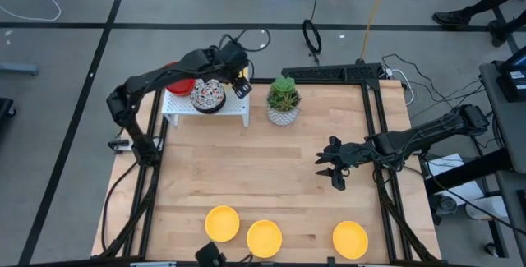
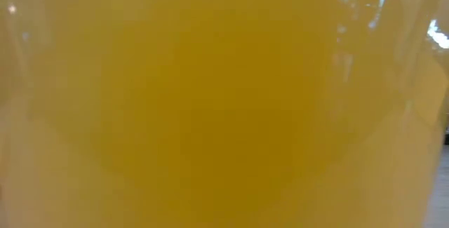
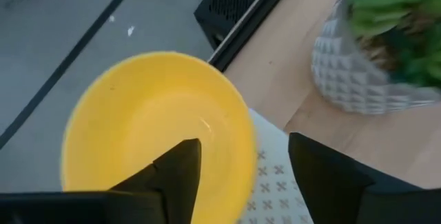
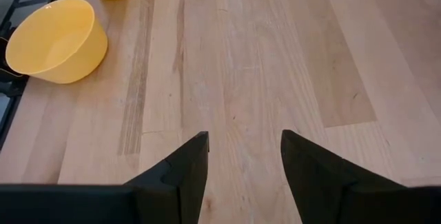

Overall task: Pick & Place Mini bowls
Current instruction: Stack the yellow bowl on the yellow bowl on the shelf

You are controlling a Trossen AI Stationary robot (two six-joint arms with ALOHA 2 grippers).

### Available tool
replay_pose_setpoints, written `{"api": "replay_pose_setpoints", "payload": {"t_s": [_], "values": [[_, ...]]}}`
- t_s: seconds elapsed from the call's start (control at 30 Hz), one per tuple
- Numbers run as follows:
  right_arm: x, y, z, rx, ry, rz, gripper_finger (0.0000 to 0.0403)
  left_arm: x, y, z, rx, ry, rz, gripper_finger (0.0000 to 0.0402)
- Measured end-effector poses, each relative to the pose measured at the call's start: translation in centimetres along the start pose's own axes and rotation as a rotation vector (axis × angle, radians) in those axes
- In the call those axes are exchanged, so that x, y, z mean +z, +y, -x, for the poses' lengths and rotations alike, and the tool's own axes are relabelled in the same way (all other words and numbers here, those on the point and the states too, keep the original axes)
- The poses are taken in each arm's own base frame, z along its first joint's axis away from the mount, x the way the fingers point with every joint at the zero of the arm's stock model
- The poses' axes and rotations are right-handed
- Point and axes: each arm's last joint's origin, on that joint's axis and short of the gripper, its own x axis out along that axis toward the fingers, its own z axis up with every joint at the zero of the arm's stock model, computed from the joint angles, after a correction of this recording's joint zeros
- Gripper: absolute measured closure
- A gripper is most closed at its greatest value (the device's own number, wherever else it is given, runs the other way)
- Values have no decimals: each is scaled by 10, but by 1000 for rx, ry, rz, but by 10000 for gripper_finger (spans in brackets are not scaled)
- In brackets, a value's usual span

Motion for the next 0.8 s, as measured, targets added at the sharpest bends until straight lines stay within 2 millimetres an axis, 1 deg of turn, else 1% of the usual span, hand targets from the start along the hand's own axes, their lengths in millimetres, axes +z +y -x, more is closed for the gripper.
{"api": "replay_pose_setpoints", "payload": {"t_s": [0.2,0.3,0.37,0.47,0.57,0.67,0.8], "values": [[0,0,0,0,0,0,234,0,-9,36,-28,-97,-8,174],[0,0,0,0,0,0,234,-1,-20,52,-57,-139,-20,174],[0,0,0,0,0,0,234,-2,-32,59,-82,-155,-43,174],[0,0,0,0,0,0,234,-6,-54,67,-136,-166,-76,174],[0,0,0,0,0,-3,234,-11,-82,76,-217,-171,-134,174],[0,0,0,0,0,-4,234,-21,-115,86,-297,-170,-187,174],[0,0,0,0,0,-4,234,-39,-156,106,-392,-167,-234,174]]}}
